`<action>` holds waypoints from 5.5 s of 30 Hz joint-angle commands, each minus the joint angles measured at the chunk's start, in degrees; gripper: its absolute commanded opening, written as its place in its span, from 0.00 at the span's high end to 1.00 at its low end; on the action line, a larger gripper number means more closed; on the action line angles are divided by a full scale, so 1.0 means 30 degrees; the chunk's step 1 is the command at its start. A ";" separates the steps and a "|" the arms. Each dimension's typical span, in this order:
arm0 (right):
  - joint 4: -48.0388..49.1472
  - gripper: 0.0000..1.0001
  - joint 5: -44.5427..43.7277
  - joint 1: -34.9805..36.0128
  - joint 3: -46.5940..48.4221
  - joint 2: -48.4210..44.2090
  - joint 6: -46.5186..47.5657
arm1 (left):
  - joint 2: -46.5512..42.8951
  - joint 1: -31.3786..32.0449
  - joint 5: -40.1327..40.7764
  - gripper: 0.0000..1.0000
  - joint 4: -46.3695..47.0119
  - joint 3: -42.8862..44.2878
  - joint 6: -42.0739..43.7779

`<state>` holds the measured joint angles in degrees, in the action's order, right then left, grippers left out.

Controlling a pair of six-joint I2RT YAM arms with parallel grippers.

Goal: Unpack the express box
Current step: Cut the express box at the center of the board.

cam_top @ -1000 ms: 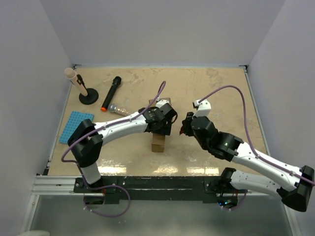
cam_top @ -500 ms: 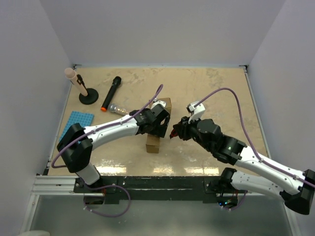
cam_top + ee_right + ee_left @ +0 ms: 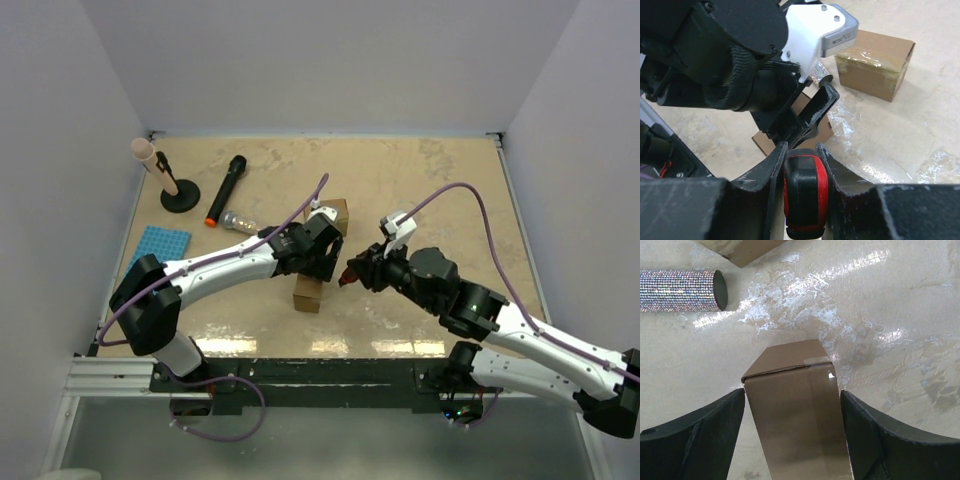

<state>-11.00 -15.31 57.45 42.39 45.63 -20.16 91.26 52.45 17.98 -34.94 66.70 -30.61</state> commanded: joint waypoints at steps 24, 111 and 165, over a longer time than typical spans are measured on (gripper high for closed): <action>0.9349 1.00 0.0975 0.3964 -0.2876 0.0641 0.4435 | -0.0128 -0.0695 -0.1685 0.33 0.2357 -0.2163 0.2354; 2.1598 1.00 -0.0873 0.5108 -0.7920 0.4567 0.5696 | 0.0487 -0.0695 -0.3180 0.39 0.3472 -0.2955 0.0741; 1.0876 1.00 -0.3363 0.5137 -0.5195 0.2165 0.5902 | 0.0633 -0.0695 -0.2800 0.73 0.3150 -0.2867 0.1473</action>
<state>25.34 -20.34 73.14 24.97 53.80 -4.03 90.96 50.28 13.56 -23.75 59.44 -25.96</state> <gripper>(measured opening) 0.280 0.662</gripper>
